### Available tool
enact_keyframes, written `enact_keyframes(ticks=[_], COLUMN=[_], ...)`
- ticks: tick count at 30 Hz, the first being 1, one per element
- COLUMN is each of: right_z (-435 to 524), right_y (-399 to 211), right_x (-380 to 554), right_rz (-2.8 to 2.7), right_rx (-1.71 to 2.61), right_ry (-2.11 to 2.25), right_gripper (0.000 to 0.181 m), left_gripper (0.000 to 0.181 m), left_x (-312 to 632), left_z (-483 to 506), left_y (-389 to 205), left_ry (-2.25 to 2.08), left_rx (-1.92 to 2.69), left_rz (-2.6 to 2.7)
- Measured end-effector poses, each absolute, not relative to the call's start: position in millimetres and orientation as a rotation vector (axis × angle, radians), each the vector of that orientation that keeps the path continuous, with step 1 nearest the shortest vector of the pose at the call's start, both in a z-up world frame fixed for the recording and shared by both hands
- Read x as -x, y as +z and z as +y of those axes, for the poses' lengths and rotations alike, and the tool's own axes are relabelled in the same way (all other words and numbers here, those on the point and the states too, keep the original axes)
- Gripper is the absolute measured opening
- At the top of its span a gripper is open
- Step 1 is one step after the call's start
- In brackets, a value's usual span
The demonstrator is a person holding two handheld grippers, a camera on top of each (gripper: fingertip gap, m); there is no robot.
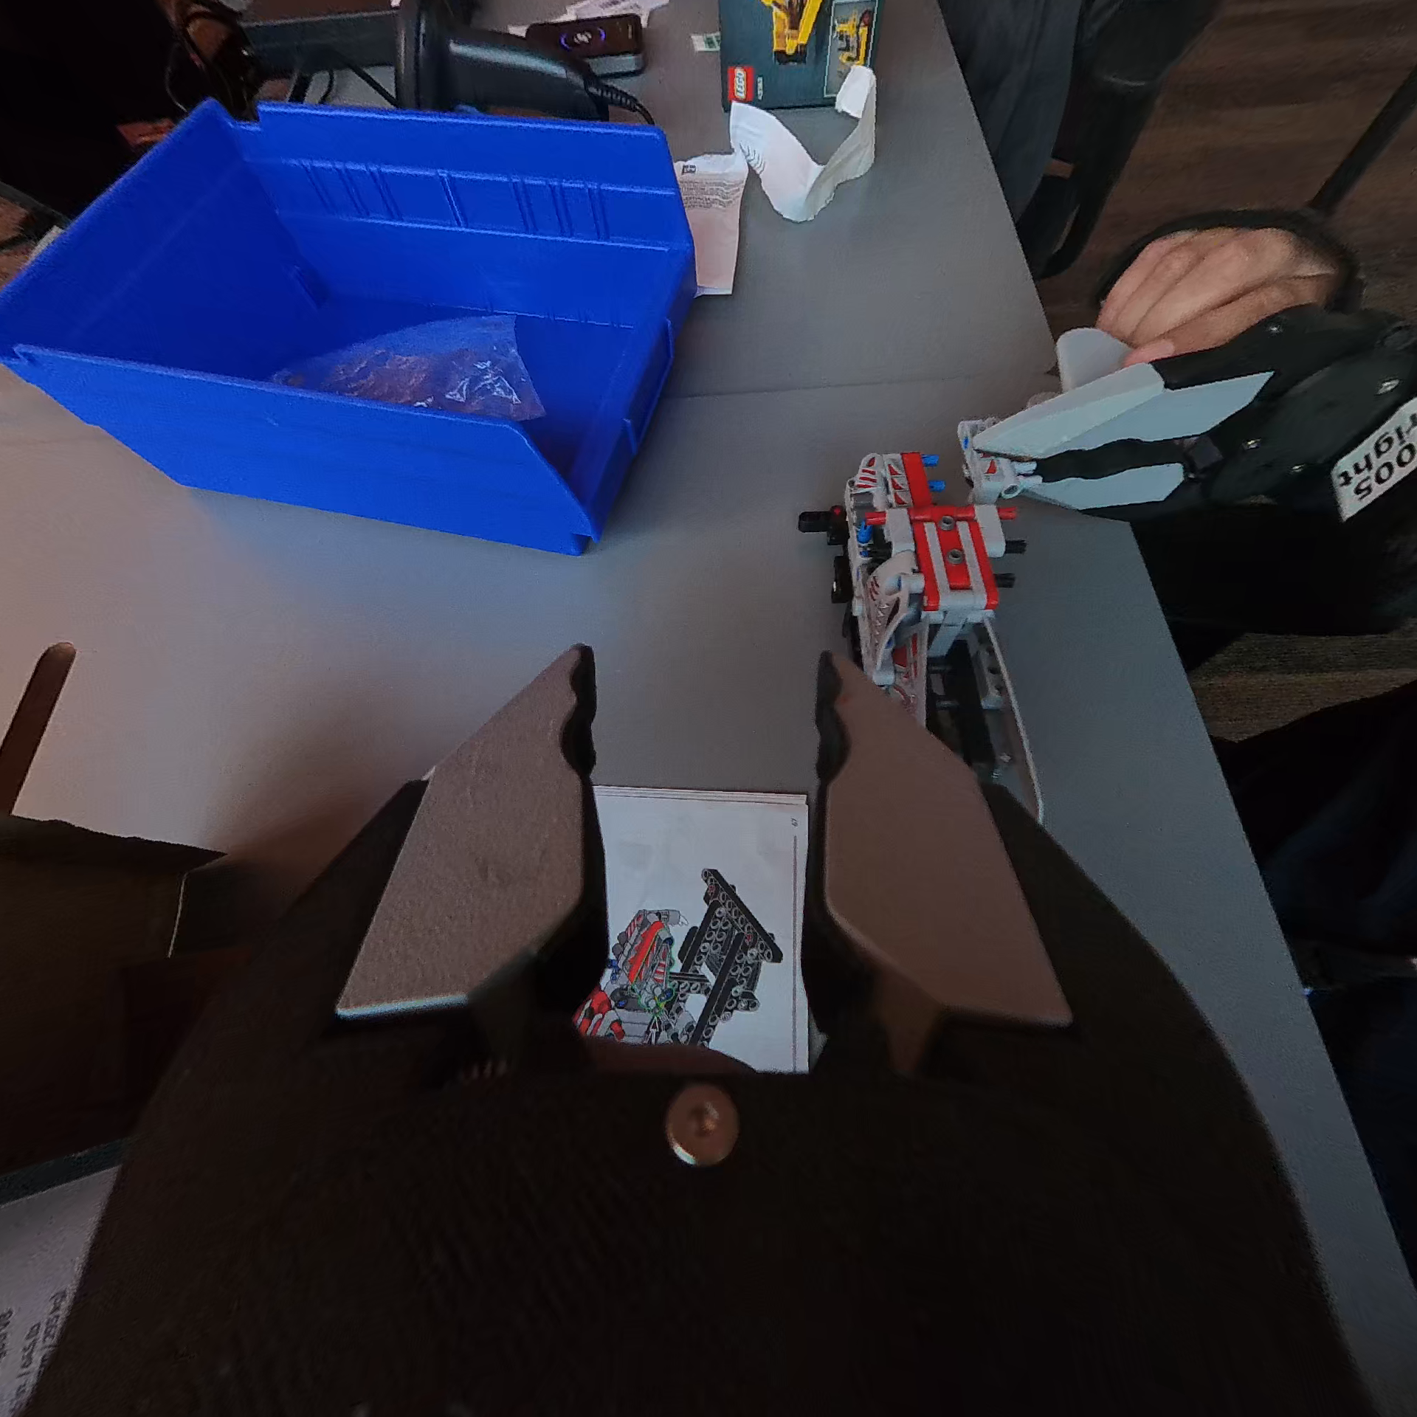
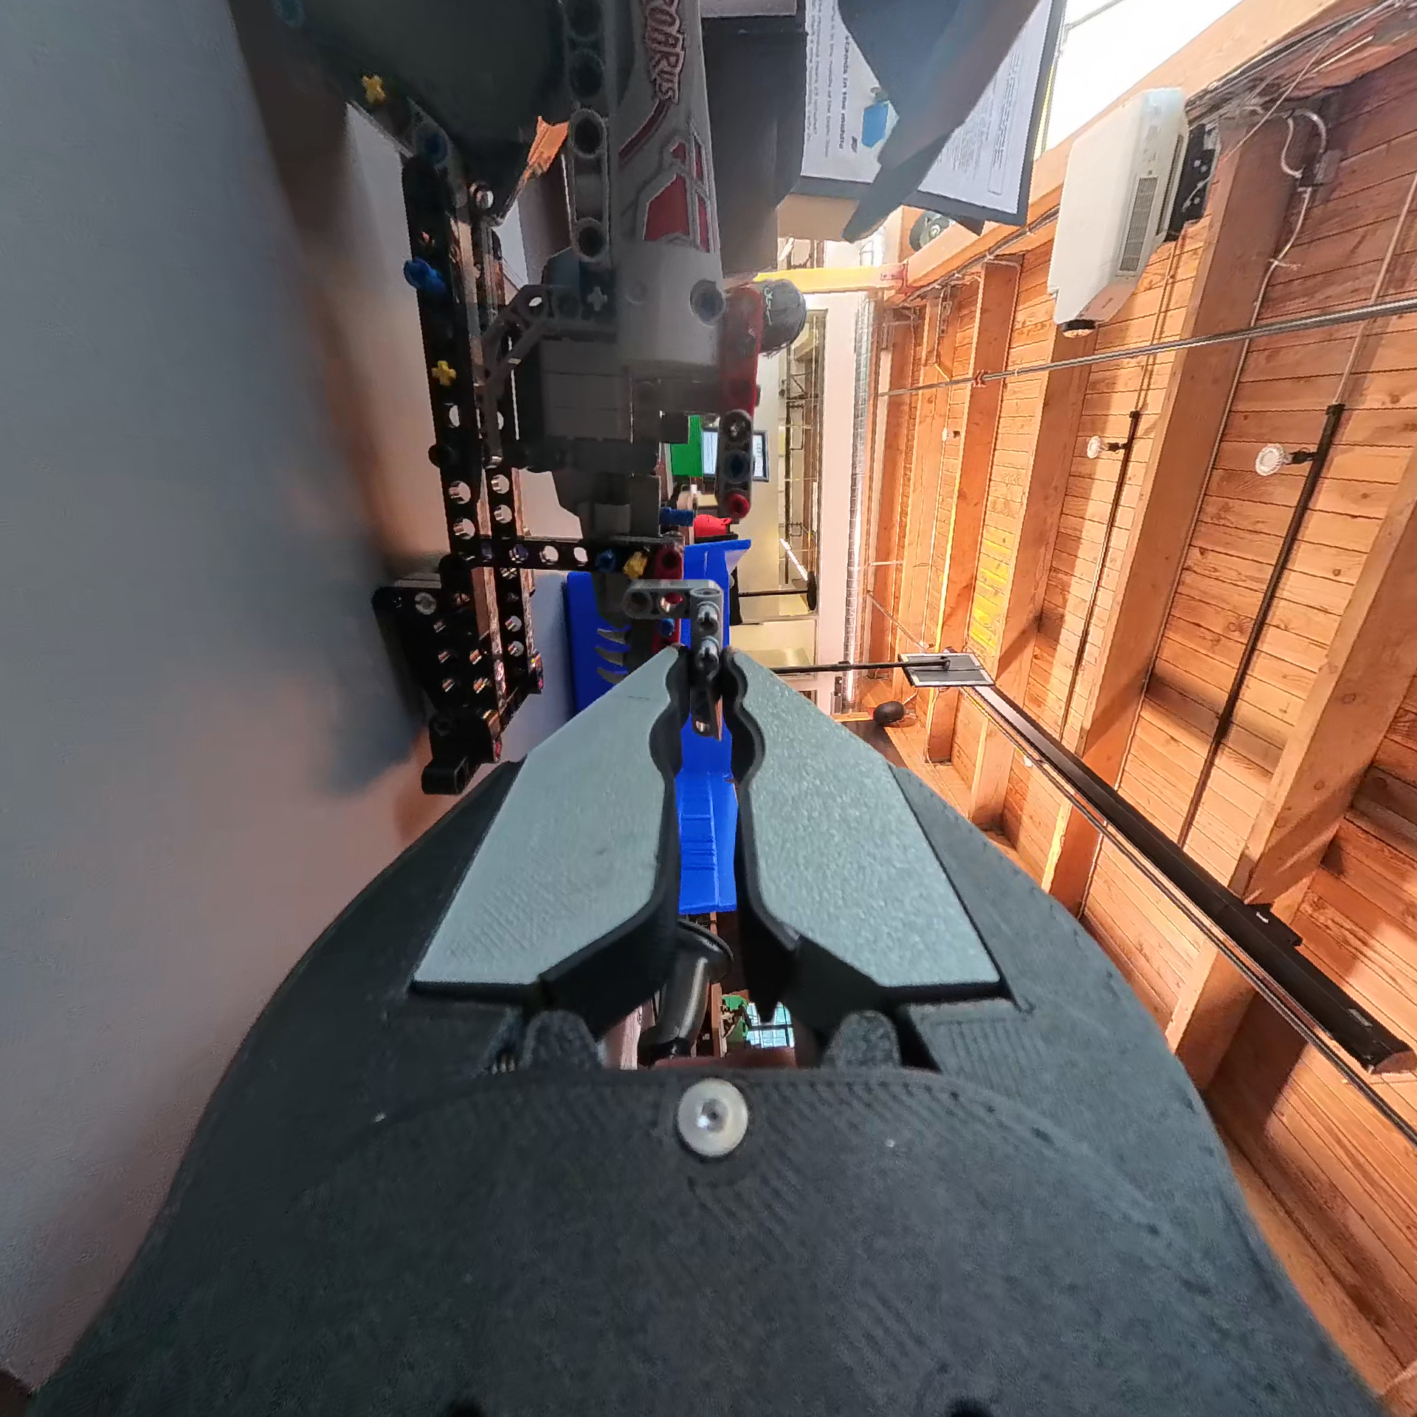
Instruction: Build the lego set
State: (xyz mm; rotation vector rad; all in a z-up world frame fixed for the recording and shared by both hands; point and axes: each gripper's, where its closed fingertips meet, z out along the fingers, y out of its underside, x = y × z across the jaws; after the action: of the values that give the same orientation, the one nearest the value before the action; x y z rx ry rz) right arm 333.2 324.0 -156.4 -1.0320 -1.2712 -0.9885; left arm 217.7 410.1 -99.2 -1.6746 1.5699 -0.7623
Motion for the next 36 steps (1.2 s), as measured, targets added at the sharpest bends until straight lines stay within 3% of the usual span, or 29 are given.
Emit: enact_keyframes(ticks=[1,36], right_z=[324.2,328.6], right_y=[-156.7,-165.8], right_x=[-332.7,-333.0], right_rz=[-1.273,-1.314], right_rx=[1.032,1.056], right_ry=[-0.991,-0.995], right_gripper=[0.003,0.004], left_gripper=[0.056,0.049], left_x=[-217.8,-240.4], left_z=[409.3,391.0], left_y=[-98.6,-122.8], left_ry=[-0.761,-0.847], left_rx=[1.669,1.710], left_rz=[1.572,1.655])
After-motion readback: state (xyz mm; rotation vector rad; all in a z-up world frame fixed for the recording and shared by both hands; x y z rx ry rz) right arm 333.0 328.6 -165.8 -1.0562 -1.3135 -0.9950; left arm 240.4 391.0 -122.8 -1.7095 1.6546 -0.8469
